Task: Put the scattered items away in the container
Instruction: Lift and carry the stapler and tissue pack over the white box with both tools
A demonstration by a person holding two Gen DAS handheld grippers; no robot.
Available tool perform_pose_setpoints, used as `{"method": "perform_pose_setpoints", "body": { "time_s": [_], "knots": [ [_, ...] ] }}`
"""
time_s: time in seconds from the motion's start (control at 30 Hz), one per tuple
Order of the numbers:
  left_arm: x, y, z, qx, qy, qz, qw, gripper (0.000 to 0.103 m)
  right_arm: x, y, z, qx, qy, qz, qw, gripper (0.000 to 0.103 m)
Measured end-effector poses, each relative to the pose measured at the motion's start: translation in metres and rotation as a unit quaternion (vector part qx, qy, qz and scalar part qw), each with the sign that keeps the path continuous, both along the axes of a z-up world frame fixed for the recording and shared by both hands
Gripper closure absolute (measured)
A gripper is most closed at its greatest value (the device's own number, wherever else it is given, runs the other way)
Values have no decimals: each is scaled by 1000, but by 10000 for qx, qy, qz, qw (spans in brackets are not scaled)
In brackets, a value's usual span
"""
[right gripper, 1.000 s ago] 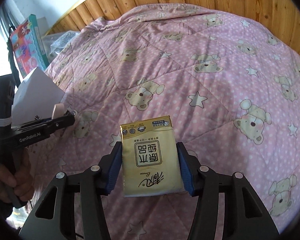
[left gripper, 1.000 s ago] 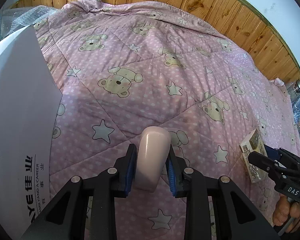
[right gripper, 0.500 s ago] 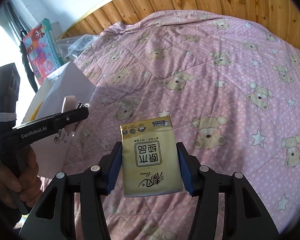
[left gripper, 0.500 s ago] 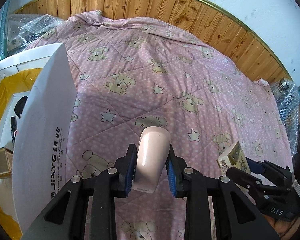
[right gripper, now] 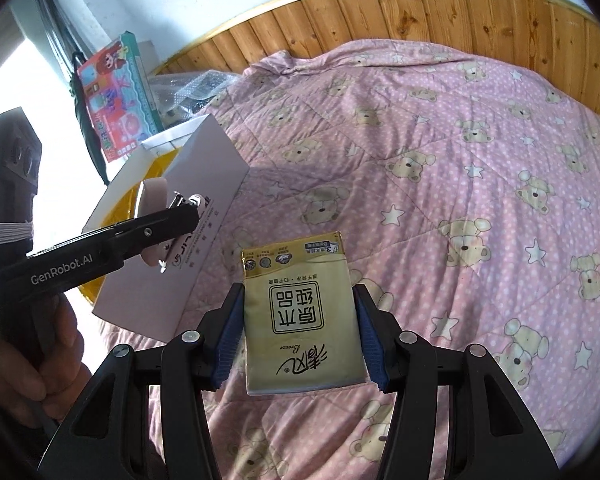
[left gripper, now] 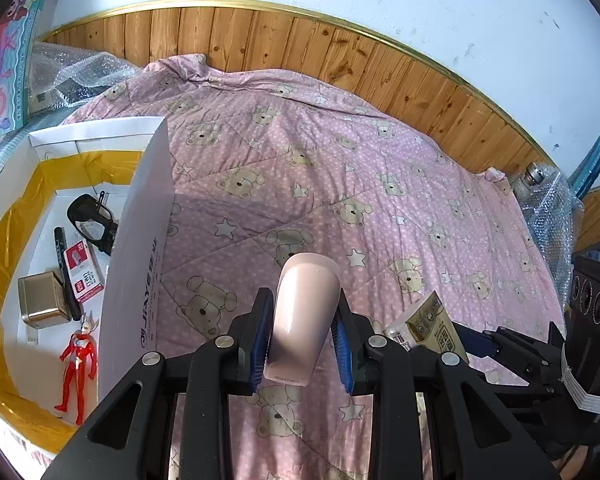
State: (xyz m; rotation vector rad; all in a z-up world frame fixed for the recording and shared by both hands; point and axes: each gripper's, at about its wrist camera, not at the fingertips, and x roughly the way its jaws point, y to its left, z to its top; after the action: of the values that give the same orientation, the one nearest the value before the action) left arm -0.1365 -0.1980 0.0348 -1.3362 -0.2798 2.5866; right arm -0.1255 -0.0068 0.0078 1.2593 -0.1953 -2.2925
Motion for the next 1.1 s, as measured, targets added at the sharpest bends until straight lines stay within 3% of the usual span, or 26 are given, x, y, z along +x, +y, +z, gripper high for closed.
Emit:
{"method": "perform_pose_setpoints", "body": {
  "time_s": [0.53,1.1],
  "knots": [
    [47,-47,33,249,358,224,9988,73,36,-53,33,73,284,393,9988,47],
    [73,-113,42,597,520,612,9950,73,48,-113,56,233,482,740,9958,47]
  ]
}}
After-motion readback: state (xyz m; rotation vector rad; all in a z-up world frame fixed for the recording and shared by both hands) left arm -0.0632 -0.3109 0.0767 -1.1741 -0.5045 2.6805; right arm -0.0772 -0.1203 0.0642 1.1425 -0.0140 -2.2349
